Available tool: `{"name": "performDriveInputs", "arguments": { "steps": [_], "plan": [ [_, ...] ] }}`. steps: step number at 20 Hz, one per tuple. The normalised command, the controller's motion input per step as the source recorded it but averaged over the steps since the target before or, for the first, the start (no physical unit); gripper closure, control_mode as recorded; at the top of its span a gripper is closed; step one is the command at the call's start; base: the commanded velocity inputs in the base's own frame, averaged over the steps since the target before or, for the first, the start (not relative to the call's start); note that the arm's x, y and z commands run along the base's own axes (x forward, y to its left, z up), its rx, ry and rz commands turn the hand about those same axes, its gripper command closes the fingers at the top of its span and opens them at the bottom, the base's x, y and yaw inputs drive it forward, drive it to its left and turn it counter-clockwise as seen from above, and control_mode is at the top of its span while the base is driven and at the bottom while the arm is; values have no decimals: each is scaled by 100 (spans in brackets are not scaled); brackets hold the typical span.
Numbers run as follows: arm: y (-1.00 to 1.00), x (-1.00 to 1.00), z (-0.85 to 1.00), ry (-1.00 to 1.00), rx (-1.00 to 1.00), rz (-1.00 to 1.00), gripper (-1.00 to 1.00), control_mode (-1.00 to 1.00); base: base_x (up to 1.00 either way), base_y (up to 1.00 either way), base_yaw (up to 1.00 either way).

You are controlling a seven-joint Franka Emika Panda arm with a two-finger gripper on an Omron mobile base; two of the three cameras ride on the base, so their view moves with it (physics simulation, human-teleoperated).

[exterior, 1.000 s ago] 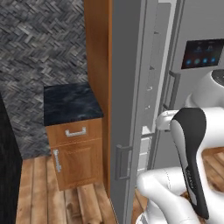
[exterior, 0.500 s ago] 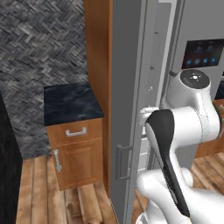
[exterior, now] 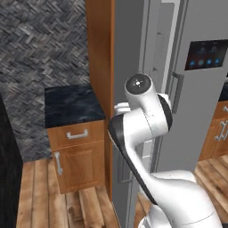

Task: Take the bottled waters from the counter and place them in the freezer to freeze. Close the freezer door after placing the bottles.

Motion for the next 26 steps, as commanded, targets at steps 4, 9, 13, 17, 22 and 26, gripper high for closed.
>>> {"name": "performDriveInputs", "arguments": {
  "steps": [4,9,13,17,22,26],
  "plan": [
    [2,92,-1,0,-18,-40,-100,-100,0,0,0],
    [0,96,0,0,-8,-31,-100,-100,0,0,0],
    [10,91,0,0,-4,-18,-100,-100,0,0,0],
    [9,79,0,0,-5,-12,-100,-100,0,0,0],
    [0,60,0,2,-3,-7,-100,-100,0,0,0],
    [-22,13,0,0,0,1,-100,-100,0,0,0]
  ]
}}
